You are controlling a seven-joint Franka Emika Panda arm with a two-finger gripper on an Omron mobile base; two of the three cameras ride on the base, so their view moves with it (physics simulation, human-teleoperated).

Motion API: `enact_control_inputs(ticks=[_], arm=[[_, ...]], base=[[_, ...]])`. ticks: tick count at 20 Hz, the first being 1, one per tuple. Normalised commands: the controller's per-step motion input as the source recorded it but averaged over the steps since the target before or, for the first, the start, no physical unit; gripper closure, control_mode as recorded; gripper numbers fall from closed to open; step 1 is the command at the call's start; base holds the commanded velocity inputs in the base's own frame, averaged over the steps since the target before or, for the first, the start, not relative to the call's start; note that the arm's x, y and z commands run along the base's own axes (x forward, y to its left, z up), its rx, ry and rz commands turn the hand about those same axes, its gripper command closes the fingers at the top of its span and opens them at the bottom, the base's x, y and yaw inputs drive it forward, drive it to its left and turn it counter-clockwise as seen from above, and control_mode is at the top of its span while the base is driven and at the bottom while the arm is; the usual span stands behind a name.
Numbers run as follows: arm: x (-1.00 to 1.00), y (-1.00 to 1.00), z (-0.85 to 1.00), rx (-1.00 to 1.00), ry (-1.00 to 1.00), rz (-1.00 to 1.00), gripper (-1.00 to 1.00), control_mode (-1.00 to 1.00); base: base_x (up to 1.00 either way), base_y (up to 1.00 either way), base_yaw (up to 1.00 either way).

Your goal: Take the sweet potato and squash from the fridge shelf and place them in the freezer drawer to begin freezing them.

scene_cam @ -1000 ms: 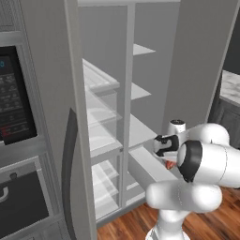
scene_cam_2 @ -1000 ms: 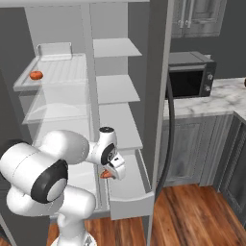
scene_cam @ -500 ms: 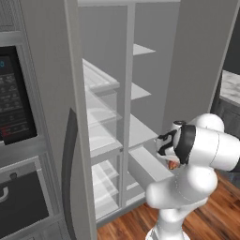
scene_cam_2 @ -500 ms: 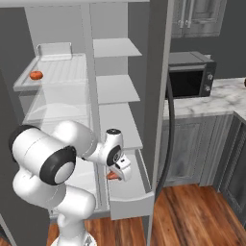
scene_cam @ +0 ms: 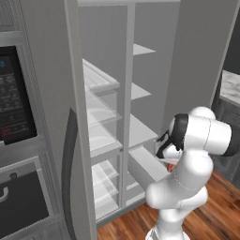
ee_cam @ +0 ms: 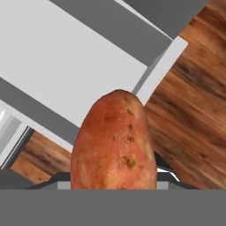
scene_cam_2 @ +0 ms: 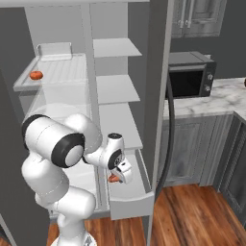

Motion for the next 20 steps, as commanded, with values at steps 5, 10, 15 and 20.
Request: enact_control_inputs(ticks=[5,10,15,20], arm=[[0.26,-0.09,-0.38,0.00,0.00,0.00,1.00,-1.00],[0.16,-0.11,-0.40,0.00,0.00,0.00,1.00,-1.00],[0.17,-0.28,-0.43,0.01,0.00,0.00,1.00,-1.00],[0.19,-0.19,-0.45,0.00,0.00,0.00,1.00,-1.00]], base=[[0.00,0.00,0.00],[0.00,0.00,0.00],[0.00,0.00,0.00],[0.00,0.00,0.00]])
